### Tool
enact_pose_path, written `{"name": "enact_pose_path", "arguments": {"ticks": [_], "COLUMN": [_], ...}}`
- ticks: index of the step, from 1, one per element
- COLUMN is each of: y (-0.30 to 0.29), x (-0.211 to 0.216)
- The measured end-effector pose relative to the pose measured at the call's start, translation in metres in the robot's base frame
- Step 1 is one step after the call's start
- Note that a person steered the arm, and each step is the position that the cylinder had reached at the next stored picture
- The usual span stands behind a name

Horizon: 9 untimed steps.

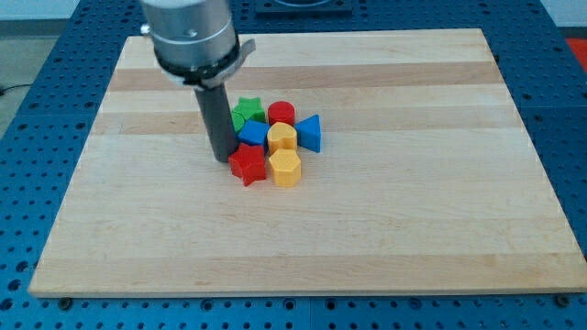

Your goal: Place the green circle towards the top center

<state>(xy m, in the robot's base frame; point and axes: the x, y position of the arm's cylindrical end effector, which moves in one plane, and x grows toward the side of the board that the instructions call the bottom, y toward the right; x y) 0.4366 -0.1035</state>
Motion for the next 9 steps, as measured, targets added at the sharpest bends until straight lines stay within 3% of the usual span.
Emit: {"name": "enact_pose_path", "arguments": {"ticks": [2,4,5,6,7,8,9], "y": [0.011,0.062,0.014,0.027,0.100,0.114,0.069], "x": [-0.052,-0.094,-0.102,-0.104,-0.101,-0.131,-0.144]}}
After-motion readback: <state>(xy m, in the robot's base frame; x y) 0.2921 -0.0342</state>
